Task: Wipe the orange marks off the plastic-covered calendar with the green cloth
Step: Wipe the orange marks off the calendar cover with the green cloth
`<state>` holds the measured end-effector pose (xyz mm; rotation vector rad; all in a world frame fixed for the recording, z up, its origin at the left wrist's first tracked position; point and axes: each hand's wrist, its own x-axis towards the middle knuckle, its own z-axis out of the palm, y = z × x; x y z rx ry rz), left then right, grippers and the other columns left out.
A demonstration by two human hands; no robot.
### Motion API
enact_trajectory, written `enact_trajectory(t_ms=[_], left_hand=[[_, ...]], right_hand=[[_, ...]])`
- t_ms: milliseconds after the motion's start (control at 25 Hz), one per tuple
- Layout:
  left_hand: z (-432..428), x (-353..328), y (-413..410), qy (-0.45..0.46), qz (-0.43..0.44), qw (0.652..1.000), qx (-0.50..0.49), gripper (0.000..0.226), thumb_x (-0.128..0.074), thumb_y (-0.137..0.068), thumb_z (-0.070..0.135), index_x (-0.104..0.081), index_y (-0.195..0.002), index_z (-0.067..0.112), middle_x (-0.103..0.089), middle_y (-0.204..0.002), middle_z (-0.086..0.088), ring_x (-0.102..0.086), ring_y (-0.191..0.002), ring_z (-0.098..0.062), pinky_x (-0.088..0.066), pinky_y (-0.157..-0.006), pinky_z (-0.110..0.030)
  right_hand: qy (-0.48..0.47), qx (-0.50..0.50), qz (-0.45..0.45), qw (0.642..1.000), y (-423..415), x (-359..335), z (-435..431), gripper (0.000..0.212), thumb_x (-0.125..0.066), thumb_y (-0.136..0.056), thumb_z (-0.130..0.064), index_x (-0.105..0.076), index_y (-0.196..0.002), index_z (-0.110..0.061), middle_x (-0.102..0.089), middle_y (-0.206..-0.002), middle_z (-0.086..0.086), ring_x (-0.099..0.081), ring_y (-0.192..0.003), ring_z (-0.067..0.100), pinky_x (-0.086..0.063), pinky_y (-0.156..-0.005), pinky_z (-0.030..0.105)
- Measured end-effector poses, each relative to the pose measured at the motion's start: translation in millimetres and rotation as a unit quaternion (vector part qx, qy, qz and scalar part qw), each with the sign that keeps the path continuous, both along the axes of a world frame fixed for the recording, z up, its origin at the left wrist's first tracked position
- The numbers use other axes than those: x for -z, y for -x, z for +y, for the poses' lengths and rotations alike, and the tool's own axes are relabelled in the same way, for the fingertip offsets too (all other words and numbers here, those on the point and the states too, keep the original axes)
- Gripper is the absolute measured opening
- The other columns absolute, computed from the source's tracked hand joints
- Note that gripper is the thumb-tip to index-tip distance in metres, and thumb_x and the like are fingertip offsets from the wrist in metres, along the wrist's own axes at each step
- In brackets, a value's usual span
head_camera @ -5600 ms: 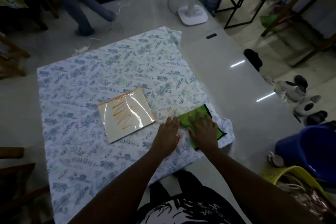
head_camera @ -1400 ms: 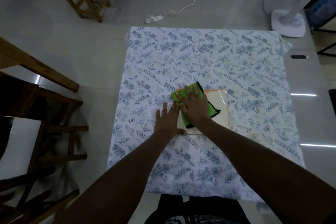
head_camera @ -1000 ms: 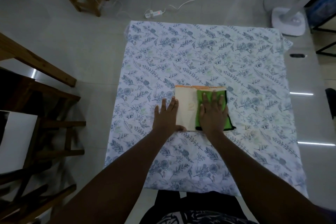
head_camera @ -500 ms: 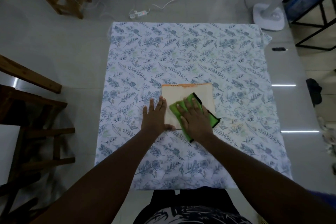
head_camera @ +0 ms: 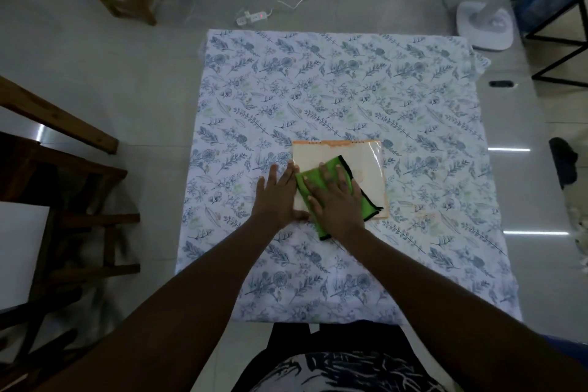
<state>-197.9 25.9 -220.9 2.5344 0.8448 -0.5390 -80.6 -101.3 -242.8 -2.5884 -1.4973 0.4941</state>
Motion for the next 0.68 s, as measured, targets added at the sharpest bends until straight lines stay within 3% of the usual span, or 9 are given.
enact_trajectory(t_ms=[80,240,440,480,600,680], left_hand=[[11,-4,4,0.003,-0.009,1.000,0.008,0.117,-0.070,-0.066,0.068,-0.011,-0.155,0.020,-0.007,-0.165,0.003,-0.006,-0.150,-0.033,-0.027,-0.115,-0.055],[23,-4,12,-0.032,-0.037,0.999,0.004,0.111,-0.071,-0.062,0.070,-0.022,-0.152,0.029,-0.020,-0.162,0.005,-0.018,-0.147,-0.029,-0.031,-0.111,-0.051],[22,3,16,-0.050,-0.032,0.998,0.024,0.108,-0.066,-0.066,0.073,-0.018,-0.153,0.031,-0.014,-0.164,0.004,-0.016,-0.148,-0.031,-0.030,-0.111,-0.052],[24,1,14,-0.043,-0.018,0.999,0.028,0.111,-0.065,-0.065,0.075,-0.015,-0.154,0.032,-0.010,-0.164,0.004,-0.013,-0.149,-0.031,-0.028,-0.112,-0.052],[24,-4,13,-0.022,-0.006,0.999,0.032,0.119,-0.065,-0.059,0.079,-0.012,-0.154,0.031,-0.007,-0.165,0.004,-0.008,-0.150,-0.031,-0.023,-0.113,-0.053],[23,-5,14,-0.020,-0.018,0.999,0.020,0.118,-0.067,-0.060,0.077,-0.014,-0.154,0.030,-0.009,-0.165,0.005,-0.010,-0.150,-0.030,-0.024,-0.112,-0.053]], right_hand=[[0.001,-0.048,-0.022,0.999,-13,1,-2,0.048,-0.029,-0.095,-0.055,-0.029,-0.143,-0.051,-0.018,-0.162,-0.004,-0.010,-0.150,0.029,-0.019,-0.112,0.058],[-0.004,0.004,-0.009,1.000,2,-3,2,0.045,-0.033,-0.095,-0.051,-0.034,-0.140,-0.050,-0.021,-0.162,-0.004,-0.012,-0.149,0.027,-0.019,-0.114,0.058],[-0.017,-0.219,-0.007,0.976,-15,0,-22,0.047,-0.032,-0.092,-0.047,-0.041,-0.137,-0.049,-0.025,-0.160,-0.001,-0.013,-0.149,0.029,-0.018,-0.113,0.063],[-0.022,-0.204,-0.002,0.979,-22,-1,-14,0.047,-0.033,-0.091,-0.046,-0.042,-0.137,-0.049,-0.025,-0.160,-0.002,-0.013,-0.149,0.028,-0.018,-0.113,0.063],[-0.018,-0.040,0.011,0.999,-8,-4,12,0.047,-0.039,-0.090,-0.043,-0.043,-0.136,-0.049,-0.024,-0.161,-0.003,-0.011,-0.150,0.027,-0.018,-0.114,0.060],[-0.028,-0.034,0.017,0.999,7,-3,6,0.045,-0.041,-0.089,-0.041,-0.047,-0.134,-0.046,-0.026,-0.160,-0.001,-0.012,-0.149,0.028,-0.019,-0.114,0.060]])
